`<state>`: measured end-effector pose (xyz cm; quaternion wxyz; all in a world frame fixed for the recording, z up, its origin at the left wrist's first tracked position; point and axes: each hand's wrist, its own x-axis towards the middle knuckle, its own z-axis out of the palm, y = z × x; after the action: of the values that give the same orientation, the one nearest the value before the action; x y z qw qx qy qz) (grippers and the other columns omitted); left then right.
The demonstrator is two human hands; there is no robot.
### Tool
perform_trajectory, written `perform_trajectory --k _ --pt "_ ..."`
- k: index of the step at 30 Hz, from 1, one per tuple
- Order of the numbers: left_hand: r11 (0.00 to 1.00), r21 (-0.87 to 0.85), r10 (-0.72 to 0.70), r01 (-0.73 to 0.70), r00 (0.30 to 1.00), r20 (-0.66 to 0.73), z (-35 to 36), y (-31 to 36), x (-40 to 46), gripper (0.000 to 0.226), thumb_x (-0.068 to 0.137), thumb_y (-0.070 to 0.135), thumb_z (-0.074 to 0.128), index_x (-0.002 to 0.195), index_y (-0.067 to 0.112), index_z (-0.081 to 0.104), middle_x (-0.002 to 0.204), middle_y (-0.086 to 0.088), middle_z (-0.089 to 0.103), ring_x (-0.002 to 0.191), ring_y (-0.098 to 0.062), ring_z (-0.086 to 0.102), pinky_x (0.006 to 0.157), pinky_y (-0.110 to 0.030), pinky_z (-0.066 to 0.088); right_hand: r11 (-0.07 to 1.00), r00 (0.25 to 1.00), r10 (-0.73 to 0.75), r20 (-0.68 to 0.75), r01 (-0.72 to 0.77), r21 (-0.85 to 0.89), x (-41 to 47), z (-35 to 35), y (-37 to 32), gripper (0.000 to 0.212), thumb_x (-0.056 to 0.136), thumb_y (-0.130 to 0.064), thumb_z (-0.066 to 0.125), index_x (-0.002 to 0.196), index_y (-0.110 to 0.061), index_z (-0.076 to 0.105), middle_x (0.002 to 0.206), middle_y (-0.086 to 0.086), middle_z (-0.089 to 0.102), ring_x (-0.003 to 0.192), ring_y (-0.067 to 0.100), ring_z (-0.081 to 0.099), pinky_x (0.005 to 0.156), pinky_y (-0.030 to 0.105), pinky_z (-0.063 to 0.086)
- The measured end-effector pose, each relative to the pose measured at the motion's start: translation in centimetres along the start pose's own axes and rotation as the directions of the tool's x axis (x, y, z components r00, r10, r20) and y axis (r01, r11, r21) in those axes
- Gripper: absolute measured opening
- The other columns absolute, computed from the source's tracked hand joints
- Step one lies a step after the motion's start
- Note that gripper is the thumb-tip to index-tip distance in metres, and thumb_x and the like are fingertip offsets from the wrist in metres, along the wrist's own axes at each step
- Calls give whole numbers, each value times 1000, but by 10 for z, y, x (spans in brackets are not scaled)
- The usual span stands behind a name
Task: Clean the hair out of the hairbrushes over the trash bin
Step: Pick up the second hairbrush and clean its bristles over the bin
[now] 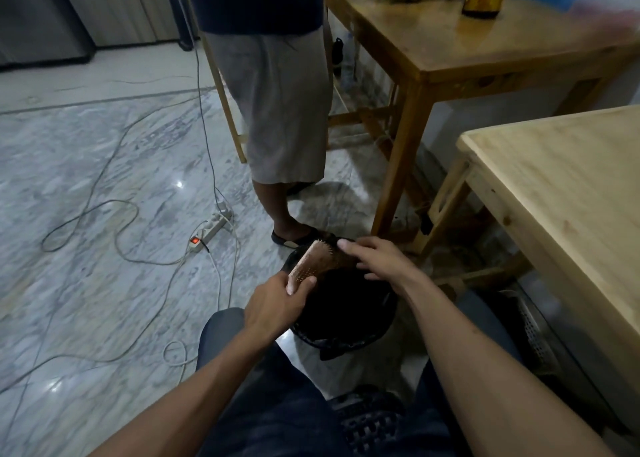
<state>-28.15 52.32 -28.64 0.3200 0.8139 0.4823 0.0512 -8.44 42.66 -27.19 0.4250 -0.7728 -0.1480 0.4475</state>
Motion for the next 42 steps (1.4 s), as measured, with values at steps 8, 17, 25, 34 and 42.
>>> perform_trajectory --k 8,17,25,34,42 --pt "991 -102 -72 82 992 104 -18 -12 2 64 87 71 56 61 12 51 56 -1 56 56 -19 56 55 -33 36 988 958 96 -270 -57 147 12 -14 1 19 91 -12 77 77 -1 72 56 5 64 42 11 54 46 23 47" --pt "994 -101 -33 37 999 39 -20 2 -4 57 91 65 54 65 15 45 58 2 52 58 -14 53 53 -33 32 999 987 37 -157 -40 -20 10 -22 -10 46 100 -34 64 135 -4 63 122 12 71 102 23 69 85 32 61" --pt "997 14 80 -80 997 -6 -17 22 -5 57 89 70 52 64 19 42 58 4 49 59 -17 51 52 -33 29 974 976 -194 99 203 -99 0 -14 -23 68 89 -56 71 144 -20 57 140 4 64 119 12 63 95 27 48" --pt "999 36 11 -9 999 -36 -32 -7 -4 65 86 76 51 65 15 43 54 3 49 56 -19 54 51 -31 31 994 895 -40 -445 -12 -113 14 -27 -11 18 88 -22 79 77 -8 80 75 5 77 76 18 74 88 36 61" --pt "995 78 74 -69 995 -70 -32 12 -4 61 89 72 51 62 18 36 53 5 42 52 -14 45 49 -31 25 972 986 -134 104 151 -182 1 -4 -22 54 90 -24 70 144 -26 59 142 -3 59 135 18 52 102 27 39"
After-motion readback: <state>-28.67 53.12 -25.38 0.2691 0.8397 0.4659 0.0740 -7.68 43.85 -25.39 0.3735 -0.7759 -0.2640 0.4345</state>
